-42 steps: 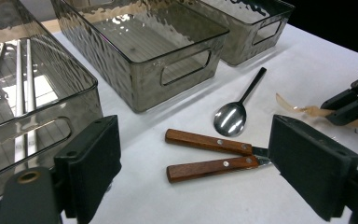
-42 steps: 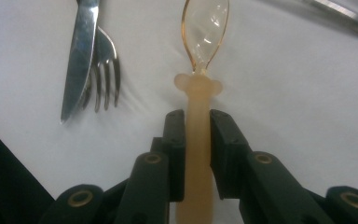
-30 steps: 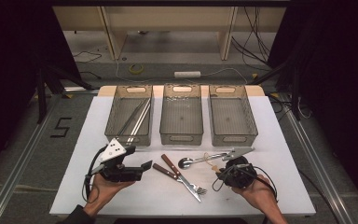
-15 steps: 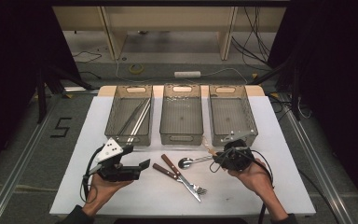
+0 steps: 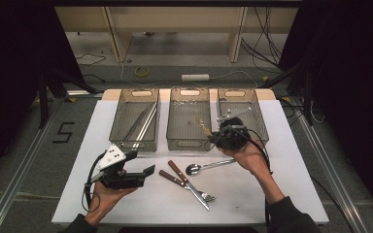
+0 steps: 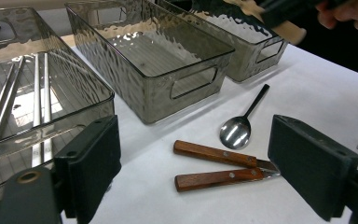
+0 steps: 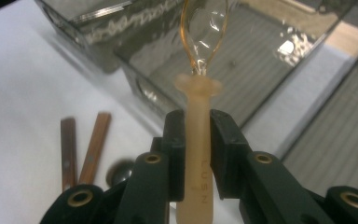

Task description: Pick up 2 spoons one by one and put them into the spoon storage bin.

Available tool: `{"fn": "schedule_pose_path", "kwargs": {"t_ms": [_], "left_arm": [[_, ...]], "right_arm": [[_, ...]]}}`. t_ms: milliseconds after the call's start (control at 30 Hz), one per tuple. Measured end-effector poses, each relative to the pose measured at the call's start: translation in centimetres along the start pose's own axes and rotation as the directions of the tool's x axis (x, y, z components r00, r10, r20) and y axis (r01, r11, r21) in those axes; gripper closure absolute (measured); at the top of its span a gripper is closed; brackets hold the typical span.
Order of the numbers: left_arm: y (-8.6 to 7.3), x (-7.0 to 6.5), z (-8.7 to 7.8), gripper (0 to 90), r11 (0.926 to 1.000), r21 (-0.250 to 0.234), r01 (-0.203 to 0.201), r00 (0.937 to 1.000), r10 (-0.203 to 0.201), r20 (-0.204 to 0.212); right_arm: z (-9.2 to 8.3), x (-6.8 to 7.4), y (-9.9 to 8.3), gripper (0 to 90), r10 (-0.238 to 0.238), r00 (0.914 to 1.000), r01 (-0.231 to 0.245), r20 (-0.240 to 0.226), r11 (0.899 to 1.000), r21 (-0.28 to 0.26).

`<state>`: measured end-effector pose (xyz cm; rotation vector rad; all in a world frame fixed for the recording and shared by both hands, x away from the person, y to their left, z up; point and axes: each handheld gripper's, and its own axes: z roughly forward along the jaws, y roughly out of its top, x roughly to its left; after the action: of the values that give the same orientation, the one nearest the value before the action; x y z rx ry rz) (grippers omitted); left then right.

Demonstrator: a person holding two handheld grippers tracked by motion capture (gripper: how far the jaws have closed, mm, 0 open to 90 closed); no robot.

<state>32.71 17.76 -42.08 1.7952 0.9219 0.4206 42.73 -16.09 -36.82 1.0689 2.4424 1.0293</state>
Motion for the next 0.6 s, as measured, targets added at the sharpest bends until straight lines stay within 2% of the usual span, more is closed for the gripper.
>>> {"fn": "schedule_pose_path", "kwargs": {"t_ms": [300,433,600], "left_arm": [[0.0,0.0,-0.1,16.4,0.9999,-0.012,0.003,1.0,-0.003,0.001],[0.0,0.0,-0.1,16.4,0.9999,-0.014,0.003,1.0,-0.003,0.001],[0.0,0.0,-0.1,16.4,0.9998,-0.017,0.003,1.0,-0.003,0.002]], "right_arm": [[2.8,-0.4,3.5,77.8,-0.005,1.0,0.005,0.0,1.0,0.003],[4.1,-0.9,4.6,77.8,0.019,0.9998,-0.019,-0.003,1.0,0.013],[5.9,-1.4,5.5,77.7,0.047,0.9987,-0.048,0.016,0.998,0.029]]}}
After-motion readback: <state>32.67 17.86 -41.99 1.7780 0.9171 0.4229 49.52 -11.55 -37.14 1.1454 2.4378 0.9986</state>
